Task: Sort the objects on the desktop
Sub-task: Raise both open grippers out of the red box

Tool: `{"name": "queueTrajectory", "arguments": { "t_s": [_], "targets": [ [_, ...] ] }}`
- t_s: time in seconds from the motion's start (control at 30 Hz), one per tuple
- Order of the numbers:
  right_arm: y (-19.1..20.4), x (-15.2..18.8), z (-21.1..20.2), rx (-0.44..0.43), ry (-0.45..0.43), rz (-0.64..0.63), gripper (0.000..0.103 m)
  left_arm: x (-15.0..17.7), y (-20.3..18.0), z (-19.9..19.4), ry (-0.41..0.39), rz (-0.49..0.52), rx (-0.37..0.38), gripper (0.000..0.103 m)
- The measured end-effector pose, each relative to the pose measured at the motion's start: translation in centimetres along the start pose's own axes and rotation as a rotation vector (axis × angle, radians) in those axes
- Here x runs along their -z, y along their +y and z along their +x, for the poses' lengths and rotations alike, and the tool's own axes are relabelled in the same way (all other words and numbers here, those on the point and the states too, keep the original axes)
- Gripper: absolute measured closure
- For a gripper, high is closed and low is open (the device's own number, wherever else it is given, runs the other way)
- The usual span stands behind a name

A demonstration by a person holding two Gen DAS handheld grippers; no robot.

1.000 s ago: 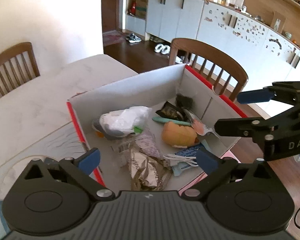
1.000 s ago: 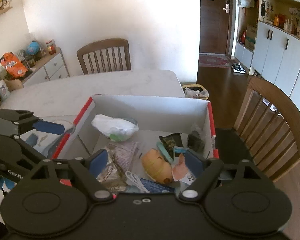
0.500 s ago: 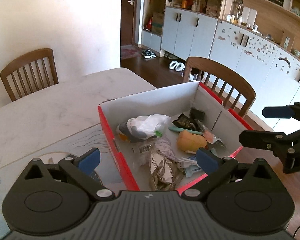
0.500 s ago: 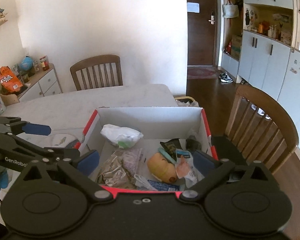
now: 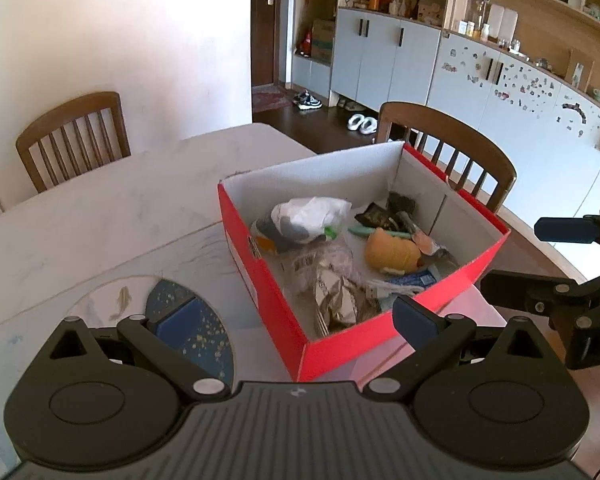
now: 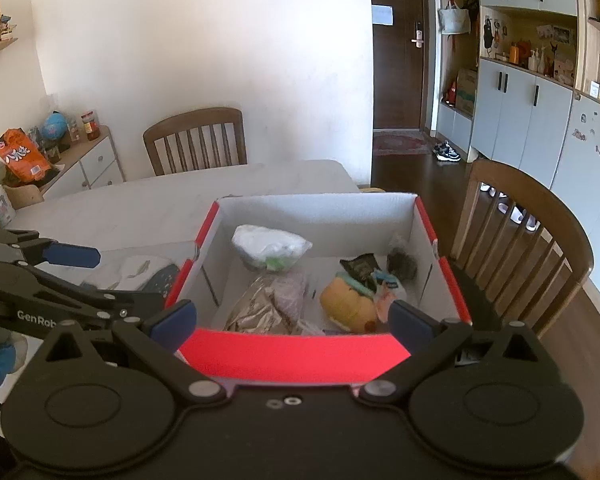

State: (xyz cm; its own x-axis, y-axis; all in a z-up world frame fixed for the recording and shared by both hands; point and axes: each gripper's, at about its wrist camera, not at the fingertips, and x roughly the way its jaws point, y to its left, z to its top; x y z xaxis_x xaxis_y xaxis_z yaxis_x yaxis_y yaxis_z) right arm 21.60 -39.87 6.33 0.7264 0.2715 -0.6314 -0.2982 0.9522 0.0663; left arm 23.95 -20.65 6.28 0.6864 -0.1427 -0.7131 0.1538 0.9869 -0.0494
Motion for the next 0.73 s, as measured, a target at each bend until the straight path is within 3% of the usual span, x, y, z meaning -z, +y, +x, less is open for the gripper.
{"name": "queueTrajectory", "arguments": {
  "t_s": [0.73],
  "targets": [
    [1.7, 2.1, -0.8, 0.050, 0.035, 0.033, 0.000, 2.0, 0.4, -0.6, 0.032, 0.025, 0.040, 0.000]
  ]
}}
